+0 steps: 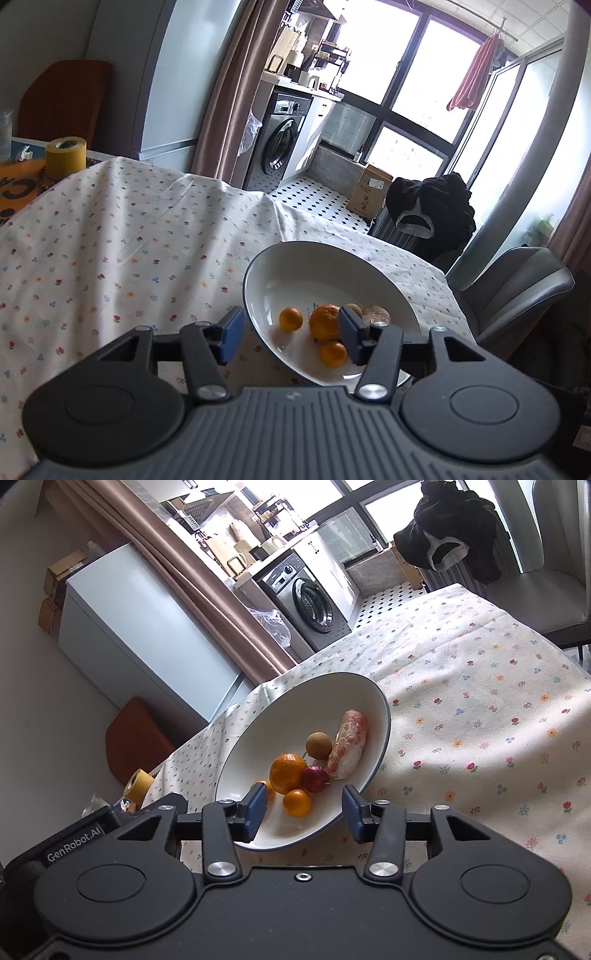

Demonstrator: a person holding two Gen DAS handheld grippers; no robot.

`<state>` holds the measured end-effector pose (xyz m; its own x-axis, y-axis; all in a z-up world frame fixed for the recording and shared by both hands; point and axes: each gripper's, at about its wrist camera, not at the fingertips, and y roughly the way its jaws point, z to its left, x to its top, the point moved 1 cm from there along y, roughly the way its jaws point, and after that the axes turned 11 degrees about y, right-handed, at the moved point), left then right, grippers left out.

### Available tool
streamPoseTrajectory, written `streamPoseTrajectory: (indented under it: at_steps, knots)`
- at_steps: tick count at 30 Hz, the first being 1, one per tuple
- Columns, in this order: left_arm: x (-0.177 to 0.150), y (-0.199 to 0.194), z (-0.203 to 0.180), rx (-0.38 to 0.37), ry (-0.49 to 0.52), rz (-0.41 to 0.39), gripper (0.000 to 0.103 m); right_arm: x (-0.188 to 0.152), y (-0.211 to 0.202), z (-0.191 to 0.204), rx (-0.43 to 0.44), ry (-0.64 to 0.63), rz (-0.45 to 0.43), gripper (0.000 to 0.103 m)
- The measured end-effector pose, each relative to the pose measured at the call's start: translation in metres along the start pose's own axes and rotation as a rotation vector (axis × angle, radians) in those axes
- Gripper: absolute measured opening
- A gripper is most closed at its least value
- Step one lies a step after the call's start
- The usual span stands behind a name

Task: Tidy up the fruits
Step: 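Open the left tool over the bowl while the right tool releases its mandarin inside, then move both open tools back from the bowl to the loose fruits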

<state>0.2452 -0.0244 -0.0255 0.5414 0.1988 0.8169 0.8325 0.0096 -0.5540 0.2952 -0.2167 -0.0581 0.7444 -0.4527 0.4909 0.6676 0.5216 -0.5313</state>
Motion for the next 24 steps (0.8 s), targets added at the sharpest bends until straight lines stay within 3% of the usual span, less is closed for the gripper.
streamPoseTrajectory:
  at_steps: [4, 10, 14, 24]
  knots:
    - [0.0, -0.011, 0.007, 0.002, 0.006, -0.012, 0.067, -0.005, -0.008, 0.0, -0.002, -0.021, -0.007, 0.052]
    - [-0.005, -0.029, 0.021, 0.028, 0.004, -0.032, 0.076, -0.013, -0.019, 0.001, -0.01, -0.055, -0.02, 0.059]
    - [-0.011, -0.042, 0.029, 0.037, 0.032, -0.047, 0.083, -0.023, -0.028, 0.011, -0.035, -0.137, -0.045, 0.069]
    - [-0.03, -0.067, 0.047, 0.062, 0.046, -0.057, 0.089, -0.045, -0.038, 0.033, -0.054, -0.274, -0.061, 0.081]
